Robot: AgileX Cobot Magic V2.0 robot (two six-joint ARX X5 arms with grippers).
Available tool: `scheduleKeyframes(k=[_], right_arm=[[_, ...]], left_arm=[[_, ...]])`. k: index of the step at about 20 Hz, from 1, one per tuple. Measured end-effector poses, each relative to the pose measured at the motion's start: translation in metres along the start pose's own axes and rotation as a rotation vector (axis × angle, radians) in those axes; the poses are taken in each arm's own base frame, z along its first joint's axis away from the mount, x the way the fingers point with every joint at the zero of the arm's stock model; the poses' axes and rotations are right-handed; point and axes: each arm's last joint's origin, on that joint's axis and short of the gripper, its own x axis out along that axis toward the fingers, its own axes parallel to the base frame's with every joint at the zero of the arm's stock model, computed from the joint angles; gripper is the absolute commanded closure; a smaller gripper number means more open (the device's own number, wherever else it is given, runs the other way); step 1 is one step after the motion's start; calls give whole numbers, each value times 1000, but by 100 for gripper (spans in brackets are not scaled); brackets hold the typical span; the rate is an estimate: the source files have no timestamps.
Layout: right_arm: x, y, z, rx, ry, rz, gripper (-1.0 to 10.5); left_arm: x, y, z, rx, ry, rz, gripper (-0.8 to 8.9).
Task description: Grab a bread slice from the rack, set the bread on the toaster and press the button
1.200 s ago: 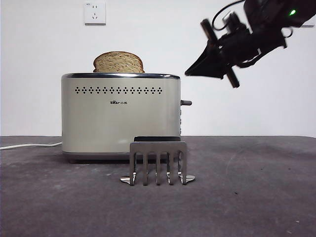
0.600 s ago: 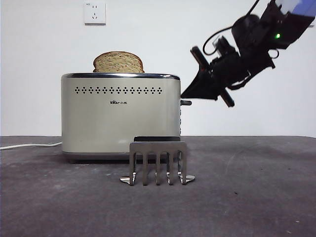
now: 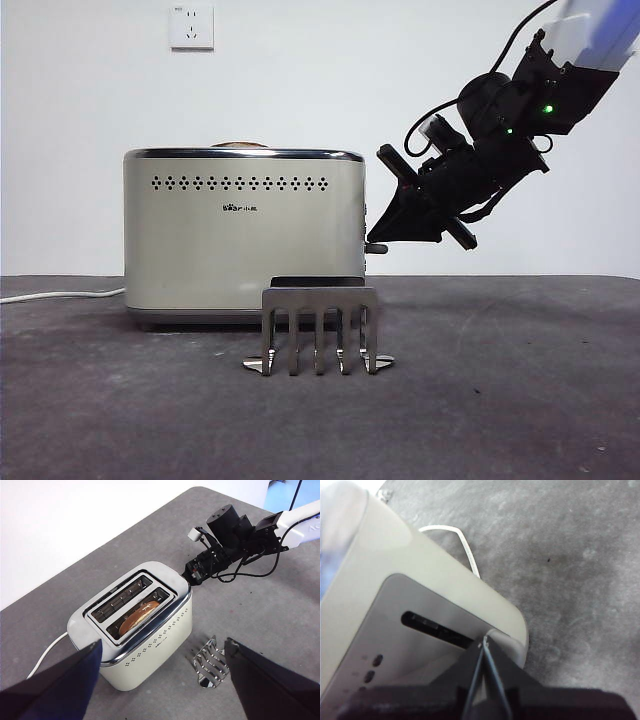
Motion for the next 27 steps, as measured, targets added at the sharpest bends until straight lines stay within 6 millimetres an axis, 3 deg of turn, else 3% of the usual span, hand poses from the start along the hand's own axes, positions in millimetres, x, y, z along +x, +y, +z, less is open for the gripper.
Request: scheduleKeyframes(k=[22, 25, 27], right_arm=[[1, 0, 1, -27, 2, 4, 958], [-15, 7, 7, -22, -4, -14, 958], [-41, 28, 25, -59, -66, -12, 958]], left_arm=[[0, 0, -1, -2, 7, -4, 405], [0, 0, -1, -2, 10, -5, 405], [0, 0, -2, -3, 16, -7, 405]])
